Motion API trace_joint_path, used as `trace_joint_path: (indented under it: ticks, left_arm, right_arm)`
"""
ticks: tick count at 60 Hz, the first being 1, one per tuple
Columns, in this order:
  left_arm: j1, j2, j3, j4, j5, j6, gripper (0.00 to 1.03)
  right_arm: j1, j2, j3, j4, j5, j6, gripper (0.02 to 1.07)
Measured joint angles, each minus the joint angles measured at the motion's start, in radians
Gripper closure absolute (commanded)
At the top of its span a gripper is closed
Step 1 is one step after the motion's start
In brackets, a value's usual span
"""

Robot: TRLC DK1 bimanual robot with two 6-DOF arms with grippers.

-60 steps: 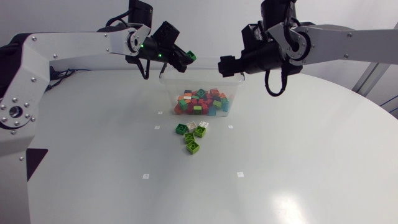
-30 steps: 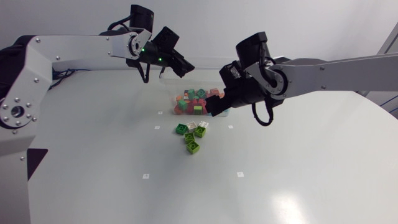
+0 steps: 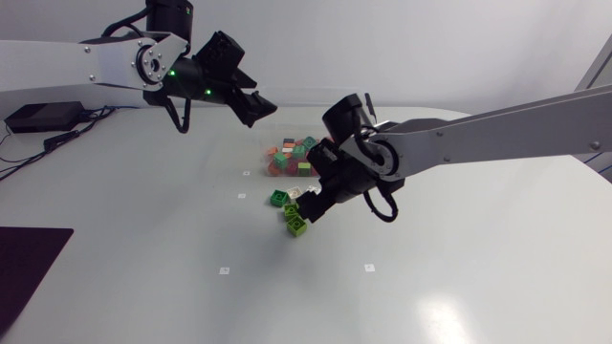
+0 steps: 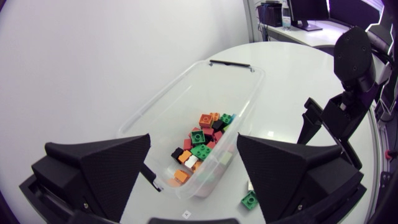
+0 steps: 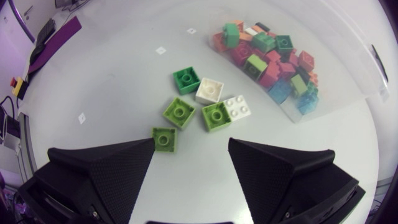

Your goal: Place the duplo bricks in the container

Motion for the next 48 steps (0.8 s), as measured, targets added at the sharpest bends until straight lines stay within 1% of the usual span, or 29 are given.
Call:
trace_joint_path:
  ticks: [10, 20, 33, 48]
  left_arm:
    - [0.016, -0.048, -0.115, -0.039, 0.022, 0.101, 0.06]
    - [0.054, -0.069, -0.177, -0.114, 0.063, 0.229, 0.06]
    - [0.079, -0.054, -0.194, -0.212, 0.084, 0.399, 0.06]
    - [0.079, 0.066, -0.189, -0.253, 0.095, 0.494, 0.06]
  right_arm:
    - [0.049, 0.042, 0.029, -0.084, 0.014, 0.024, 0.21]
    - [0.066, 0.085, 0.086, -0.106, 0.022, 0.036, 0.21]
    - [0.070, 0.154, 0.135, -0.148, 0.022, 0.036, 0.21]
    - [0.084, 0.185, 0.180, -0.185, 0.022, 0.036, 0.22]
